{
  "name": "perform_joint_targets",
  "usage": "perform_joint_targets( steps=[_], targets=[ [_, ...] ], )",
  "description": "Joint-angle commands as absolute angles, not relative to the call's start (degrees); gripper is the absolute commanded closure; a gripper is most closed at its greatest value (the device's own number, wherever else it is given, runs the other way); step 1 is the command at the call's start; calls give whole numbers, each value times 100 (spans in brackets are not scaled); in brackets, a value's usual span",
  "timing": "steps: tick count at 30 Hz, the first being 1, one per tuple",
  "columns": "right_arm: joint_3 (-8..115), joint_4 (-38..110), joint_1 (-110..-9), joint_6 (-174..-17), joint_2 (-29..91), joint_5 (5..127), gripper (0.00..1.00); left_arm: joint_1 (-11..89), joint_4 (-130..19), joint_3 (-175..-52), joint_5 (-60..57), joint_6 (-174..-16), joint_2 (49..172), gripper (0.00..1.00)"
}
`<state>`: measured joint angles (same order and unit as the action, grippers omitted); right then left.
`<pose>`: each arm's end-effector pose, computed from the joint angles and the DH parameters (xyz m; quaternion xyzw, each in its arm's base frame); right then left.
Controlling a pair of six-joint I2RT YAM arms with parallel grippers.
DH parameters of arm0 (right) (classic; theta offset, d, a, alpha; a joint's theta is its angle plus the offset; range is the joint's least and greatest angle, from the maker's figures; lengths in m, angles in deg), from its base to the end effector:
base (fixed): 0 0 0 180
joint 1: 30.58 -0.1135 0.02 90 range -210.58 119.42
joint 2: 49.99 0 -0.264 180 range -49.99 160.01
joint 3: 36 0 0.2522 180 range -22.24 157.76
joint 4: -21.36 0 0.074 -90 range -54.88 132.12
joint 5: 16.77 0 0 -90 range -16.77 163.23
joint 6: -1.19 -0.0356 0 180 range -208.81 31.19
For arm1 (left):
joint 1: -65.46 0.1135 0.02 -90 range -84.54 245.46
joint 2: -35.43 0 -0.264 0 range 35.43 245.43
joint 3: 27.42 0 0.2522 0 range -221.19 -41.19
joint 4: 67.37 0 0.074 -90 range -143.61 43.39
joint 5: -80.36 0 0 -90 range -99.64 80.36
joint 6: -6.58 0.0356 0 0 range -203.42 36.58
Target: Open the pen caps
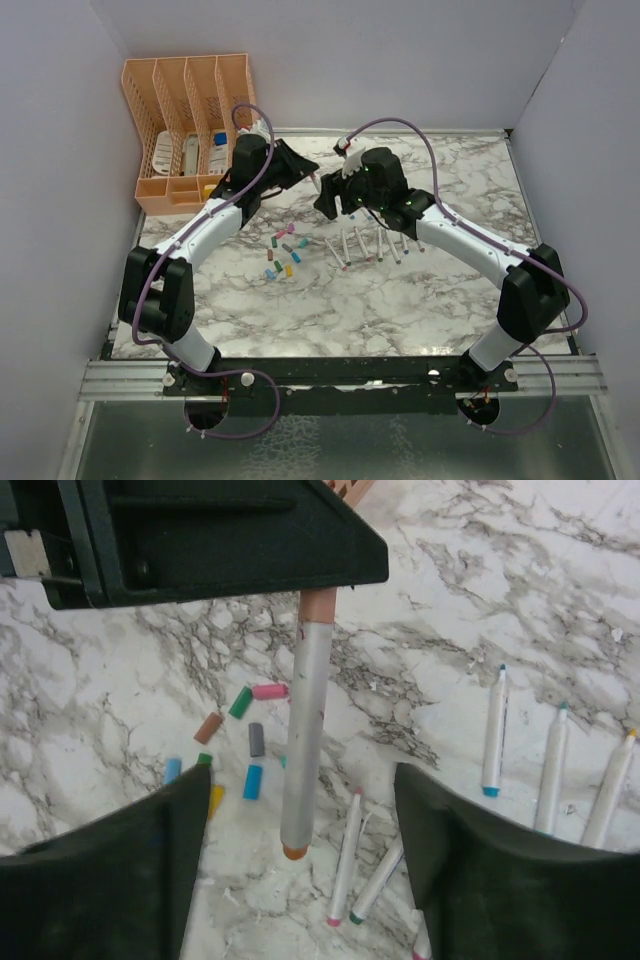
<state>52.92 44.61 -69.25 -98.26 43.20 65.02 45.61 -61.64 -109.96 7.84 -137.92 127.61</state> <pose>0.2959 0.2433 0.3078 -0.2510 0.8159 0.2668 0.4474 0.3564 -0.1400 0.3065 -0.1462 0.7778 -0.4583 0.4044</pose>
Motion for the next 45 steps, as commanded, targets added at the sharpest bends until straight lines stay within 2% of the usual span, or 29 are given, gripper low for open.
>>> perform_joint_targets(
  steps=[1, 2, 5, 9, 14, 17, 25, 28, 37, 45],
  targets=[
    [5459, 4444, -6969, -9831, 4211, 6570, 6, 4410, -6132, -11053, 935, -13628, 12698, 100],
    [5482, 4439, -6964, -9842, 4240, 6577, 3, 4353, -6078, -11081, 895, -13578, 12683, 100],
    [5547, 4435, -6968, -9863, 4347, 6585, 3, 4173, -6014, -11104, 840, -13554, 12621, 100],
    [5661, 4485, -6969, -9911, 4498, 6644, 9, 3980, -6012, -11055, 757, -13578, 12525, 100],
    [5653, 4496, -6969, -10007, 4533, 6726, 42, 3918, -5945, -11006, 573, -13550, 12395, 100],
    [5616, 4495, -6964, -10031, 4485, 6779, 59, 3918, -5894, -11001, 497, -13496, 12338, 100],
    [5575, 4566, -6969, -10021, 4470, 6829, 84, 3916, -5916, -10984, 447, -13515, 12300, 100],
    [5564, 4588, -6968, -10023, 4461, 6824, 98, 3918, -5869, -10998, 390, -13490, 12269, 100],
    [5274, 4727, -6964, -10023, 4223, 6798, 99, 4064, -5835, -10902, -606, -13552, 12105, 100],
    [4168, 4815, -6969, -10230, 3383, 6676, 99, 4609, -5941, -11204, -803, -13591, 12629, 100]
  ],
)
